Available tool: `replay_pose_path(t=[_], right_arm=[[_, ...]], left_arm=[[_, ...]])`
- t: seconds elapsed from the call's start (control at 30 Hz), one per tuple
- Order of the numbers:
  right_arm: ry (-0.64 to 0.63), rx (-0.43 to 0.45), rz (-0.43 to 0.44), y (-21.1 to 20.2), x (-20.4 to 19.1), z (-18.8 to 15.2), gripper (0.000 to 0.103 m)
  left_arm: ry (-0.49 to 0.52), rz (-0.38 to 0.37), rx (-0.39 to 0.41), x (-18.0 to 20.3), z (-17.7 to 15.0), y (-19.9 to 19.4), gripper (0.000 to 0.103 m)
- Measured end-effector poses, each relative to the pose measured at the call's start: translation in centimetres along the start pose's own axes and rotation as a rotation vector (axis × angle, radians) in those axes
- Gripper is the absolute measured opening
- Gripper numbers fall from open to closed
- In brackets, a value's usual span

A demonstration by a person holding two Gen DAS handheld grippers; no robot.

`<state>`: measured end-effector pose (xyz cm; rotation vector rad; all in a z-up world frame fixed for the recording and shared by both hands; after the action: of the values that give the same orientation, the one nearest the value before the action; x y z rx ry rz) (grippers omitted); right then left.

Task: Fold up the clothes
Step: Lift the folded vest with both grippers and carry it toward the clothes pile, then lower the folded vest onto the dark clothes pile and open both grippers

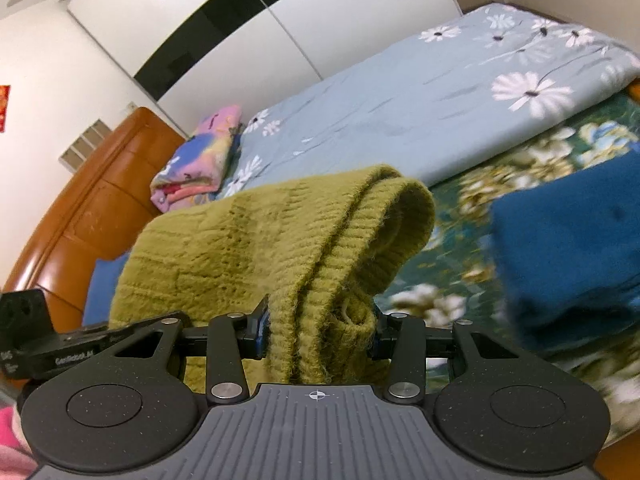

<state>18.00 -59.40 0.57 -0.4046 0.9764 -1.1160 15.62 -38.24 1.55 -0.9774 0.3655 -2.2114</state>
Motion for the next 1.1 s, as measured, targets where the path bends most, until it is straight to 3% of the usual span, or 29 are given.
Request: replay_pose_path(t=[0.17,0.53,0.77,1.1], right_arm=[[-0.041,-0.032,-0.035,-4.2,8.4,2.4,0.039],[-0.068,-0.07,-0.065,-7.6,18.0,6.1,0.039],[-0.069,-0.095,-0.107,-5.7,20.2,9.0,0.039],[-0.079,-0.168,-0.107,-1.6,22.1,11.3,0.039]], left_arm=[[-0.048,-0.042,-0.043,6.9,-1.7,8.2,0.031],[-0.032,-0.047,-0.13,12.2,-1.2,17.2,0.031],[0.004,-0.058,-0.17,10.7,1.0,20.9,0.032],[-0.04,-0.067,-0.193,7.4,3.1,24.4,0.032]])
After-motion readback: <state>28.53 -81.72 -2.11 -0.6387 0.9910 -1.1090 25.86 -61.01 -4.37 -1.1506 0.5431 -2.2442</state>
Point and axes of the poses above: each gripper's, at about its wrist camera, not at the fingertips, and y roughly the way its jaws point, x to its right, z to its top, the point moved 8 cm from there along y, roughly the way its jaws point, and after that the axes turned 9 degrees about -z, right-handed, at the moved point
